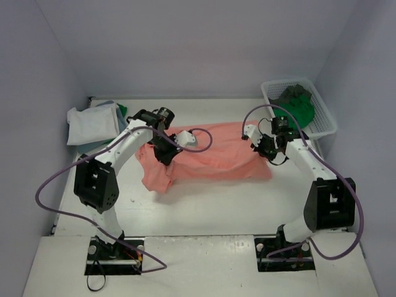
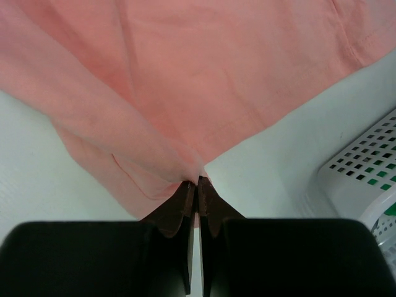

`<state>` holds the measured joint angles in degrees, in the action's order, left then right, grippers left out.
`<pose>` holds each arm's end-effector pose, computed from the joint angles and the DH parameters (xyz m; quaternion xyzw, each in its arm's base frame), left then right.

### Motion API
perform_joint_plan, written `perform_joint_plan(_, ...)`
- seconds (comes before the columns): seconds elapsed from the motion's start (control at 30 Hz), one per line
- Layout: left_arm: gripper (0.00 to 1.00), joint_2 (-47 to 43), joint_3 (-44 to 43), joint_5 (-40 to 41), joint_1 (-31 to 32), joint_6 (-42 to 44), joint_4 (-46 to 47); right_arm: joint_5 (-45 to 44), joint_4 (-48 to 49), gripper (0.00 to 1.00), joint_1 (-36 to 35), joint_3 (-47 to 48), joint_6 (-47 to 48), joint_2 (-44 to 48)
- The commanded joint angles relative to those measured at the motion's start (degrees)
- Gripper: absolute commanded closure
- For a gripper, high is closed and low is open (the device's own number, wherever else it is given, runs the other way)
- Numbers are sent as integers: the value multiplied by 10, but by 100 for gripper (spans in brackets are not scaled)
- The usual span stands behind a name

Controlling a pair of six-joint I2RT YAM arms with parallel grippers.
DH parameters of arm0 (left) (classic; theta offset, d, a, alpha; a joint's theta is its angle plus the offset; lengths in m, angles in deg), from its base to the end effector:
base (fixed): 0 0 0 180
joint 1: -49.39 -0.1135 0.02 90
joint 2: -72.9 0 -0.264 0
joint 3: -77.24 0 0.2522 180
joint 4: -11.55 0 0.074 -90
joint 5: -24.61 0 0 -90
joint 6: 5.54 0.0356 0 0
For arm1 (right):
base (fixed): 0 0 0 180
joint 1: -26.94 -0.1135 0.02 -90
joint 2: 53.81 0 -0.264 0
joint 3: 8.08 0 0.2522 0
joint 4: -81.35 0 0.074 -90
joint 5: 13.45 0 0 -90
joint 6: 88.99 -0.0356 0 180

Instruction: Fold and stack the t-shirts

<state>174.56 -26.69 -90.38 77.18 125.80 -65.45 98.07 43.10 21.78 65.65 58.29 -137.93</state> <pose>0.3056 -0.1780 0.2795 0.5727 0.7805 -0.1976 0.1541 0.3094 0.0410 0.2502 -0.5328 0.7518 0.0045 0.3884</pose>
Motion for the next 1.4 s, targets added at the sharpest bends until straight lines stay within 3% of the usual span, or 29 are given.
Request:
perform_joint_plan(0.0,100,9,-59,-20,-14,32,-12,11,18,100,5,30,-2,-23)
perform_joint_plan(0.47,100,187,-240,22,-56,67,-17,4,58,100,21,84,-2,-126)
perform_joint_plan(0.83,100,262,-280,26,-92,89,-12,-20,96,100,17,113,-23,-206)
perform_joint_plan(0.87,96,265,-280,25,-94,88,-10,-24,103,100,15,114,-28,-210)
perform_joint_plan(0.9,91,267,-278,24,-95,86,-8,-29,103,92,13,116,-31,-214)
perform_joint_plan(0.93,76,271,-276,22,-95,81,-8,-41,103,83,9,119,-40,-223)
perform_joint_plan(0.97,69,271,-273,19,-95,78,-5,-45,106,75,6,121,-44,-227)
perform_joint_plan(1.0,65,267,-264,14,-95,74,-2,-46,109,65,5,122,-50,-228)
perform_joint_plan(1.1,54,244,-242,-1,-95,57,18,-47,121,52,5,115,-65,-218)
perform_joint_plan(1.37,51,172,-248,8,-96,24,34,-68,141,50,1,110,-102,-157)
